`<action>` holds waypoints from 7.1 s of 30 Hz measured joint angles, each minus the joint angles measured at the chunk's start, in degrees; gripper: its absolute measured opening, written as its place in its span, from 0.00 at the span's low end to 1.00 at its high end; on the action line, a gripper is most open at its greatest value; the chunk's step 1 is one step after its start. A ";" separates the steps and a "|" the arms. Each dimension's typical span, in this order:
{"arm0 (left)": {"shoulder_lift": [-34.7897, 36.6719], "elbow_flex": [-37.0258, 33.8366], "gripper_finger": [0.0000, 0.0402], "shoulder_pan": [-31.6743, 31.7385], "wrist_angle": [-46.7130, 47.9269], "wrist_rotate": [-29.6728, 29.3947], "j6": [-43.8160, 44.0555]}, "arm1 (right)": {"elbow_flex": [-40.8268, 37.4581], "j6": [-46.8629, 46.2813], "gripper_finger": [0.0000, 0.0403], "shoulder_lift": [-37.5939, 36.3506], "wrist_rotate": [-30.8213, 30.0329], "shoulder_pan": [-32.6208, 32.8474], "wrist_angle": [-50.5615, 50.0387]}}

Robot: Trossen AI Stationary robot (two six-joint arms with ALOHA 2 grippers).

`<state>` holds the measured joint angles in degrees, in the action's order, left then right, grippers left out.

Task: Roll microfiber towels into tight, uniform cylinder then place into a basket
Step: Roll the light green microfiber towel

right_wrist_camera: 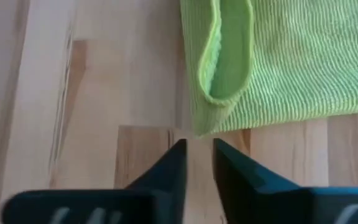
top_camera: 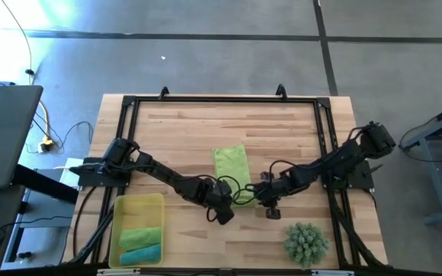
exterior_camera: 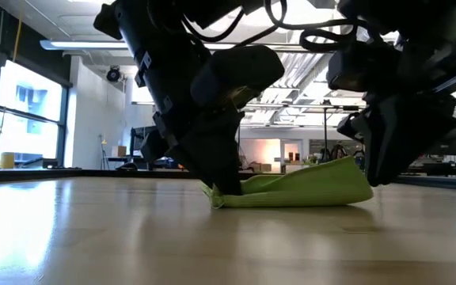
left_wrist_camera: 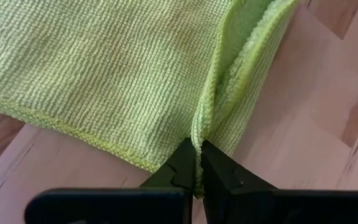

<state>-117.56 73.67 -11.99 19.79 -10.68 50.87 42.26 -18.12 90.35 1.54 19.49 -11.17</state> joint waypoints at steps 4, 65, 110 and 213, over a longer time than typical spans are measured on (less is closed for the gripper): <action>-0.02 0.00 0.01 0.00 0.33 -0.18 0.00 | 0.00 0.61 0.28 -1.01 1.88 0.00 -1.49; 8.01 -0.14 0.39 0.04 6.37 -12.53 -17.41 | 0.11 3.61 0.31 6.99 -7.30 1.38 6.47; -2.36 0.15 0.17 -0.37 0.99 -2.36 -26.75 | -0.26 8.49 0.31 -0.19 -6.12 2.84 4.57; -0.79 -0.09 0.05 1.90 -1.09 6.93 12.41 | -0.04 36.15 0.31 2.28 -16.04 6.84 2.32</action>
<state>-118.34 73.58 -10.09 18.69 -3.74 63.29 42.22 18.03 92.62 -14.50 26.33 -8.86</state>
